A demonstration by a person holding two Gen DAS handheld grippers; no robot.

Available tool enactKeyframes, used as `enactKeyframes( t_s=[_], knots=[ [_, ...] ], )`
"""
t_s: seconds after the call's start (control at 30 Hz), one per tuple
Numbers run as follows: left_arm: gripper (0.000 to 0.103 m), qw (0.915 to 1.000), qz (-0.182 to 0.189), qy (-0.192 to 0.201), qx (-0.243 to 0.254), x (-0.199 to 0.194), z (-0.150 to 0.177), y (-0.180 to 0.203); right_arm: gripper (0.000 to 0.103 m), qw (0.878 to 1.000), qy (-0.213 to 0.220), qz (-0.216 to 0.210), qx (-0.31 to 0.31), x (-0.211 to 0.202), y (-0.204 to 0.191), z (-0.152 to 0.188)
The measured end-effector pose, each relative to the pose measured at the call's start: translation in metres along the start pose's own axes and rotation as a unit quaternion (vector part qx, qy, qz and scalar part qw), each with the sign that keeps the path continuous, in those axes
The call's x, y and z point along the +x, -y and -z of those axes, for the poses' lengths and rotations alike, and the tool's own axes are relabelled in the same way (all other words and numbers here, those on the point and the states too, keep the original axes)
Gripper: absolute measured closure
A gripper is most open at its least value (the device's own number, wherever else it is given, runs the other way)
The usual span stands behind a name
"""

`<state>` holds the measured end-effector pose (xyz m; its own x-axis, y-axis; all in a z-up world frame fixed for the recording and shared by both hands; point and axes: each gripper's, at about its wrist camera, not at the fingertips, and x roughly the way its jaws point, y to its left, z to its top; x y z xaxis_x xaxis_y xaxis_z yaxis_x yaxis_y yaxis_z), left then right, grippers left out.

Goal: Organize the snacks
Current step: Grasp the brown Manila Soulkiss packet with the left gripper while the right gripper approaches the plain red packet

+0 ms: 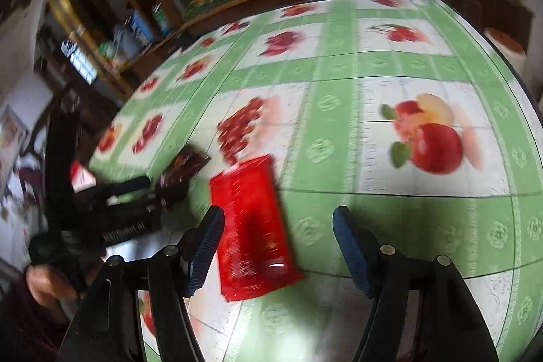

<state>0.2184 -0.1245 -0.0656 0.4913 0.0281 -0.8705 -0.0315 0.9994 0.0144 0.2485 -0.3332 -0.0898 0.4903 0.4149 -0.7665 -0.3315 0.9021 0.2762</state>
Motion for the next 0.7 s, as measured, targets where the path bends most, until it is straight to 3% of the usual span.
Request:
enactKeyframes(
  t_s=[0.23, 0.4, 0.57, 0.7],
  knots=[
    [0.053, 0.9994, 0.018, 0.005, 0.03, -0.012, 0.015, -0.01, 0.025, 0.995, -0.006, 0.076, -0.068, 0.022, -0.03, 0.011],
    [0.053, 0.9986, 0.036, 0.007, 0.039, -0.022, 0.015, -0.014, 0.026, 0.991, -0.003, 0.096, -0.095, 0.026, -0.038, 0.016],
    [0.044, 0.9946, 0.019, 0.027, 0.098, -0.024, -0.004, -0.001, 0.027, 0.99, -0.009, 0.098, -0.103, 0.025, -0.04, 0.017],
    [0.044, 0.9865, 0.001, 0.047, 0.157, -0.016, -0.011, 0.021, 0.026, 0.99, -0.012, 0.095, -0.107, 0.024, -0.039, 0.018]
  ],
)
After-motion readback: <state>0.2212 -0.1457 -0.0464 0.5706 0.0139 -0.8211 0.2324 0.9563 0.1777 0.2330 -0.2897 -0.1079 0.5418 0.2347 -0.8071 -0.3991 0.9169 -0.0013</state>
